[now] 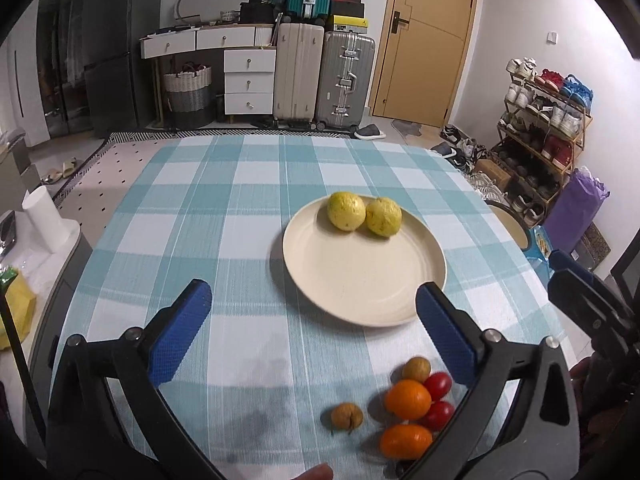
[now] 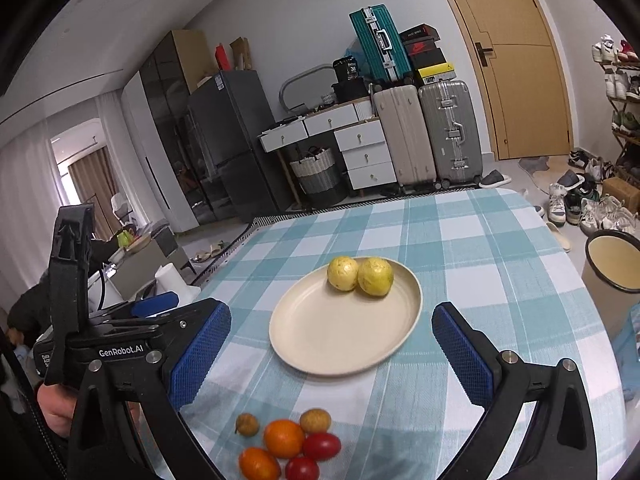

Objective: Organize fruits
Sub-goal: 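Move the left gripper back to the fruit cluster toward an orange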

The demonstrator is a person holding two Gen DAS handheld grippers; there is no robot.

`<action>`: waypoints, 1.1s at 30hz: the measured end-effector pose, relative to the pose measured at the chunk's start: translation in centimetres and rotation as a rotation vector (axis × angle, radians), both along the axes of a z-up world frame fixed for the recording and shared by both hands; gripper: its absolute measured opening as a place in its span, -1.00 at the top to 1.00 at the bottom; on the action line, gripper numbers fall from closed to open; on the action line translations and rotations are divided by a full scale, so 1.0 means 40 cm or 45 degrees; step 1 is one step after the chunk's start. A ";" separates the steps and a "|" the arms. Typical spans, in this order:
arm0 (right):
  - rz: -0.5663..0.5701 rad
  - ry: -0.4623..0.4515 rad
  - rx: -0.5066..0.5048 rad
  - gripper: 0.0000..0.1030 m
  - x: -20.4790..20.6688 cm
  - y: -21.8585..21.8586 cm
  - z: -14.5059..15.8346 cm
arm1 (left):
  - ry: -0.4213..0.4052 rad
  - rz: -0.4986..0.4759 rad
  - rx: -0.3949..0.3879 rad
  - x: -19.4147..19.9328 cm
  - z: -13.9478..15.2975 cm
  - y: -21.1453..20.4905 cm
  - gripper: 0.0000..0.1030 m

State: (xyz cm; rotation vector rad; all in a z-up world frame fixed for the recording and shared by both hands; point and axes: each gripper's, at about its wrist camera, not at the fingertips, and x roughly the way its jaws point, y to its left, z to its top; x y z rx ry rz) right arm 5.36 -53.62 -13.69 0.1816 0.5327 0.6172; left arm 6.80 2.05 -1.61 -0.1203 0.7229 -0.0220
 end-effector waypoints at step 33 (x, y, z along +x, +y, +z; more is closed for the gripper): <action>-0.007 0.029 -0.193 -1.00 -0.195 -0.028 -0.096 | 0.271 -0.150 -0.207 -0.150 -0.213 -0.059 -0.97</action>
